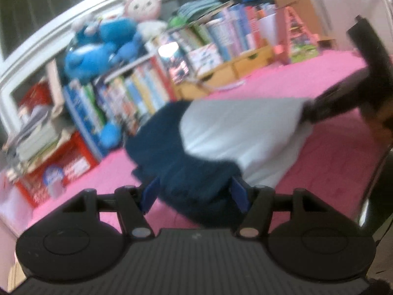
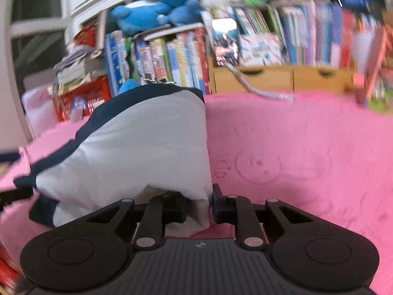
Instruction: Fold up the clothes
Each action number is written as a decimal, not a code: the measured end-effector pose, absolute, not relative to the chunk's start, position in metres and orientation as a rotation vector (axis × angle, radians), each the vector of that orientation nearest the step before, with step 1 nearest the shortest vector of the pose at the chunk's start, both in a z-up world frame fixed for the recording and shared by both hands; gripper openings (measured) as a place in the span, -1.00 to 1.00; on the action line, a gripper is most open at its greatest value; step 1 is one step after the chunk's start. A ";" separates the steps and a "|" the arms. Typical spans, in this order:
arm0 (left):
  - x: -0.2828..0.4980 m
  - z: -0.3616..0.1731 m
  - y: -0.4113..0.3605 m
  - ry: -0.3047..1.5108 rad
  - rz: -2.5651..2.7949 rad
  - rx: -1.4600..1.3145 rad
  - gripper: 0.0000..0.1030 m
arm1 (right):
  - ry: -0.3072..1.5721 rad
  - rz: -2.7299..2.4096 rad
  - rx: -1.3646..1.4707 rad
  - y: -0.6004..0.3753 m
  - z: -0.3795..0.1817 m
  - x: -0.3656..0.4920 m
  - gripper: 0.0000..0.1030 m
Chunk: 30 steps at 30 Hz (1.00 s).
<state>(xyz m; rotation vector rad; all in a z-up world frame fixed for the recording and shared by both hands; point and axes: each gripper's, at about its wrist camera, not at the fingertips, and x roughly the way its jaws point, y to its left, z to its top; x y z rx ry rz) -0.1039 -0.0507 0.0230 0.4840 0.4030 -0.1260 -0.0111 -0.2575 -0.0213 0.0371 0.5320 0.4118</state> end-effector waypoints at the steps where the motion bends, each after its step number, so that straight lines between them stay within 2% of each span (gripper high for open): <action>1: -0.103 0.022 -0.054 0.399 -0.135 0.486 0.22 | 0.516 0.408 0.002 -0.254 -0.020 -0.014 -0.61; 4: -0.098 0.025 -0.048 0.415 -0.168 0.396 0.22 | 0.469 0.397 -0.104 -0.245 -0.018 -0.021 -0.61; 7: -0.092 0.035 -0.024 0.436 -0.220 0.146 0.21 | 0.437 0.386 -0.209 -0.238 -0.021 -0.028 -0.61; 12: -0.068 0.049 0.032 0.431 -0.220 -0.286 0.51 | 0.389 0.395 -0.405 -0.227 -0.031 -0.042 -0.61; 15: -0.039 0.045 0.075 0.477 -0.187 -0.562 0.52 | 0.379 0.453 -0.496 -0.229 -0.033 -0.052 -0.55; 18: -0.011 0.034 0.103 0.521 -0.137 -0.683 0.52 | 0.437 0.510 -0.367 -0.249 -0.023 -0.030 -0.41; 20: 0.006 0.025 0.112 0.564 -0.104 -0.711 0.52 | 0.476 0.548 -0.280 -0.263 -0.016 -0.016 -0.01; 24: 0.024 0.009 0.114 0.647 -0.064 -0.725 0.53 | 0.550 0.620 -0.104 -0.290 -0.003 0.014 0.20; 26: 0.031 0.002 0.111 0.689 -0.039 -0.711 0.53 | 0.586 0.654 -0.015 -0.304 0.004 0.028 0.38; 30: 0.035 -0.004 0.101 0.724 -0.013 -0.641 0.58 | 0.655 0.721 0.162 -0.331 0.017 0.058 0.40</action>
